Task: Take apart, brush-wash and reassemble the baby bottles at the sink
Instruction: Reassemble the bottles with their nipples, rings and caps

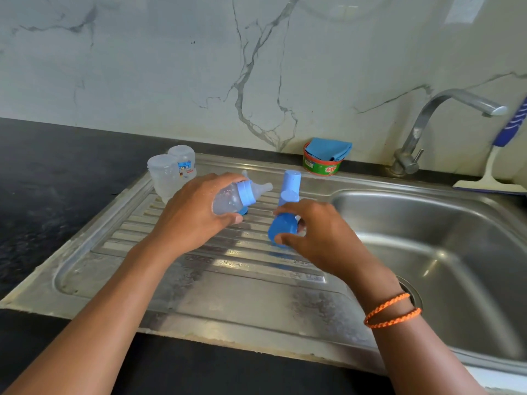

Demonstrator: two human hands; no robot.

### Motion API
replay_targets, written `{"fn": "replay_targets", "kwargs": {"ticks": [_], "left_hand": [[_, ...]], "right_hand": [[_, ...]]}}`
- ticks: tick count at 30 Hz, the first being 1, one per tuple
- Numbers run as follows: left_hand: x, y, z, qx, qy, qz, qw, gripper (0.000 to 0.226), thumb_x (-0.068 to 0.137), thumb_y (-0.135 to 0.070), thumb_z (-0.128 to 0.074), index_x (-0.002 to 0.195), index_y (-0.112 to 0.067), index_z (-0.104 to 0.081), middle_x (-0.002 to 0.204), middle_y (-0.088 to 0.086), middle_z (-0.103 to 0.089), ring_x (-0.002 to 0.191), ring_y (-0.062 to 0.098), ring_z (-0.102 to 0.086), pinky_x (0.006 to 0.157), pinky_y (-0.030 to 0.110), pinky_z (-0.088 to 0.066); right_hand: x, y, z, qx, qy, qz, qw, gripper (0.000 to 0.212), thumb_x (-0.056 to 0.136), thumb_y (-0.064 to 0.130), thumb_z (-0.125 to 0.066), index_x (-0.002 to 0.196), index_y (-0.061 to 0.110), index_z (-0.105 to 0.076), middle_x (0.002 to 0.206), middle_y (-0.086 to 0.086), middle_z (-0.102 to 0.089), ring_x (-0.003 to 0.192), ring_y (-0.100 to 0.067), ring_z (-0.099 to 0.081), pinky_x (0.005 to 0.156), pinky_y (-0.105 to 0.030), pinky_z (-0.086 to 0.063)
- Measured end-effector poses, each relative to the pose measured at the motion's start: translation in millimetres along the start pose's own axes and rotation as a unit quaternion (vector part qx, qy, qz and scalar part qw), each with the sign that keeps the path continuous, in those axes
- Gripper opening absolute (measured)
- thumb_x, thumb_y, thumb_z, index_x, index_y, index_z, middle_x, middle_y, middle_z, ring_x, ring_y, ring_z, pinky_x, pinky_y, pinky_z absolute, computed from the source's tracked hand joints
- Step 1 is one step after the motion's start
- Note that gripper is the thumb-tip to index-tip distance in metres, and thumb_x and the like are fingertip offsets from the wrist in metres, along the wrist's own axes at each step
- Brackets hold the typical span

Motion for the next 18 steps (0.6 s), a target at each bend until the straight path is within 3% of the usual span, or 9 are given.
{"fn": "replay_targets", "kwargs": {"ticks": [3,5,8,12,18], "left_hand": [[-1,1,1,-0.025,-0.003,0.005,1.000,0.071,0.079,-0.039,-0.088,0.139,-0.054,-0.053,0.118,-0.019,-0.062,0.108,0.004,-0.058,0.091,0.038,-0.054],[-2,-1,1,-0.034,-0.003,0.004,0.999,0.071,0.079,-0.037,-0.088,0.139,-0.053,-0.054,0.117,-0.020,-0.062,0.107,0.003,-0.058,0.093,0.039,-0.054],[-5,-12,-4,-0.083,0.031,-0.020,0.996,0.070,0.080,-0.029,-0.089,0.138,-0.051,-0.057,0.122,-0.018,-0.064,0.112,0.006,-0.060,0.099,0.042,-0.052],[-9,-23,-11,-0.123,0.067,-0.049,0.989,0.072,0.080,-0.026,-0.089,0.141,-0.048,-0.057,0.133,-0.016,-0.064,0.123,0.011,-0.060,0.107,0.046,-0.048],[-12,-23,-10,-0.167,0.096,-0.034,0.981,0.073,0.082,-0.024,-0.089,0.145,-0.045,-0.056,0.135,-0.020,-0.066,0.126,0.005,-0.061,0.112,0.047,-0.047]], "right_hand": [[0,-10,35,0.129,-0.126,-0.037,0.983,0.044,0.088,0.024,-0.085,0.129,0.033,-0.071,0.117,0.015,-0.072,0.091,-0.003,-0.069,0.082,-0.020,-0.057],[-5,-13,51,0.234,-0.179,-0.036,0.955,0.043,0.089,0.013,-0.083,0.127,0.029,-0.070,0.120,0.016,-0.072,0.085,-0.004,-0.073,0.080,-0.018,-0.058],[-6,1,42,0.302,-0.128,-0.004,0.945,0.040,0.089,0.012,-0.084,0.123,0.027,-0.071,0.119,0.013,-0.074,0.066,-0.009,-0.066,0.075,-0.027,-0.059],[-5,19,22,0.306,-0.078,0.030,0.948,0.040,0.089,0.008,-0.084,0.121,0.029,-0.071,0.120,0.012,-0.073,0.082,-0.022,-0.070,0.084,-0.043,-0.063],[-6,21,23,0.314,-0.062,0.050,0.946,0.043,0.089,0.004,-0.084,0.123,0.027,-0.072,0.121,0.008,-0.073,0.090,-0.020,-0.070,0.090,-0.040,-0.062]]}}
Point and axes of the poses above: each hand's wrist, its own x-axis towards the middle knuckle, its own z-axis out of the back of the hand, y = z × x, the point moved 8 cm from there along x, towards the middle knuckle
